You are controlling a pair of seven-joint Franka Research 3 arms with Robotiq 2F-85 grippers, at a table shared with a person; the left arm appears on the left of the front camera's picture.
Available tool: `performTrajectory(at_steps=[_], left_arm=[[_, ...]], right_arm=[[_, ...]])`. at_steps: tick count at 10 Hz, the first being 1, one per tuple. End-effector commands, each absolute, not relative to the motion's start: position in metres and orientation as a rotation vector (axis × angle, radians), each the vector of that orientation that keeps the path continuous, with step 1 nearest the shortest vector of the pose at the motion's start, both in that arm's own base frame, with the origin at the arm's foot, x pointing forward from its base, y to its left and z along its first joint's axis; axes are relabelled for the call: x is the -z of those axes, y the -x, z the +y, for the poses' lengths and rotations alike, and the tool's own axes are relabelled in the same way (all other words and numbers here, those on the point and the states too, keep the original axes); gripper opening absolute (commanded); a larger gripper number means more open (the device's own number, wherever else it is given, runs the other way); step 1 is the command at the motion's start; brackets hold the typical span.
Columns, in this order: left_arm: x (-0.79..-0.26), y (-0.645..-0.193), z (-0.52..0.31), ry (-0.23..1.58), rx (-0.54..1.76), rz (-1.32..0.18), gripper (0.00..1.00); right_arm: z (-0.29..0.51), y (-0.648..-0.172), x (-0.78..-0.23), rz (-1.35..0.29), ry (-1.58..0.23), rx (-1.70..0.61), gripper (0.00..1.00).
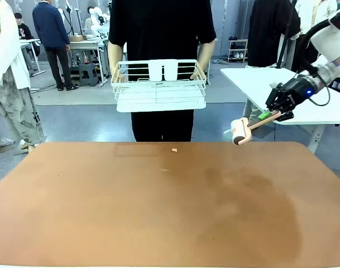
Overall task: Clean the table.
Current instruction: Clean the table with the Lint Roller when the human lifts the Dish drying rack.
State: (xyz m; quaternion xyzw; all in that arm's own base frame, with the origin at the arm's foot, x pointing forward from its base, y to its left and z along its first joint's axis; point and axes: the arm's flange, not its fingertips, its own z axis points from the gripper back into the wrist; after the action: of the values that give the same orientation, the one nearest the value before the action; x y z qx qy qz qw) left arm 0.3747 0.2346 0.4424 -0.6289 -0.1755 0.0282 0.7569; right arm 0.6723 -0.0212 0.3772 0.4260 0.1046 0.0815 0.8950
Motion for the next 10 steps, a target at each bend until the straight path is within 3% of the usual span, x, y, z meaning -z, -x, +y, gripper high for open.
performTrajectory(at_steps=[1, 4, 10], left_arm=[[-0.443, -0.373, 0.237, 1.369, -0.062, -0.386, 1.00], [-0.443, -0.373, 0.237, 1.369, -0.062, -0.386, 1.00], [-0.443, -0.373, 0.237, 1.369, -0.062, -0.386, 1.00]], right_arm=[[0.002, -0.723, -0.383, 0.315, -0.836, -0.206, 0.21], [0.035, -0.764, -0.358, 0.384, -0.818, -0.157, 0.21], [0.068, -0.801, -0.322, 0.451, -0.860, -0.059, 0.21]])
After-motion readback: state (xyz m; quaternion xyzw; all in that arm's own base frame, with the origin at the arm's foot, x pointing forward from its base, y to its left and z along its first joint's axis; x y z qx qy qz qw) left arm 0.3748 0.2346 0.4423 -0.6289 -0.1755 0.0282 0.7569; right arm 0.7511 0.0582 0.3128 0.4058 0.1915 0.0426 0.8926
